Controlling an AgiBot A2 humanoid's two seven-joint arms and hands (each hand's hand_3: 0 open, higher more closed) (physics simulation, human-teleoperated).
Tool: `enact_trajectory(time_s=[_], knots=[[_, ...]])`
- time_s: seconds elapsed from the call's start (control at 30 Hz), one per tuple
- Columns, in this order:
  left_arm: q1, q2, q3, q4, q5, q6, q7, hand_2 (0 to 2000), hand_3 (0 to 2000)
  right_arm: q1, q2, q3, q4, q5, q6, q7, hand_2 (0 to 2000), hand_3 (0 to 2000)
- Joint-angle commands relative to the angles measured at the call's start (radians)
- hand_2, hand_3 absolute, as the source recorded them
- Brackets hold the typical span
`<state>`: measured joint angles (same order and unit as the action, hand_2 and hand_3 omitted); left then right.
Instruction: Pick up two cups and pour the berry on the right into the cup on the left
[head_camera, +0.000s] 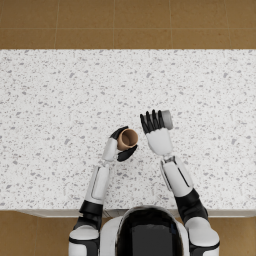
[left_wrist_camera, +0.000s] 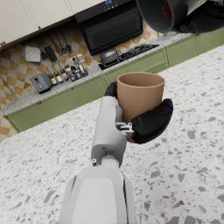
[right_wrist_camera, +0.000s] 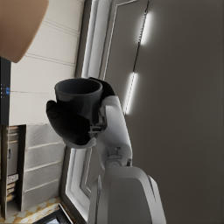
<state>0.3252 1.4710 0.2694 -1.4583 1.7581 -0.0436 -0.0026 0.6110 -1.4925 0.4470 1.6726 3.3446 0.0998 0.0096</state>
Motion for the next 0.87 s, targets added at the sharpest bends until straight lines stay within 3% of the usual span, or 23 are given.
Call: enact_trajectory(time_s=[0.03, 0.4, 0.87], knots=[[0.015, 0.007, -0.003, 0.0, 0.0, 0.0, 0.0, 2000, 1280, 0.015, -0.014, -0.007, 0.016, 0.032, 0.0, 0.0, 2000, 1280], [0.003, 0.014, -0.028, -0.015, 0.0, 0.0, 0.0, 2000, 1280, -0.01, -0.027, -0.023, 0.02, 0.357, 0.002, 0.001, 2000, 1280], [-0.012, 0.012, -0.026, -0.007, 0.0, 0.0, 0.0, 2000, 1280, -0.03, -0.022, -0.019, 0.011, 0.398, 0.001, 0.001, 2000, 1280]])
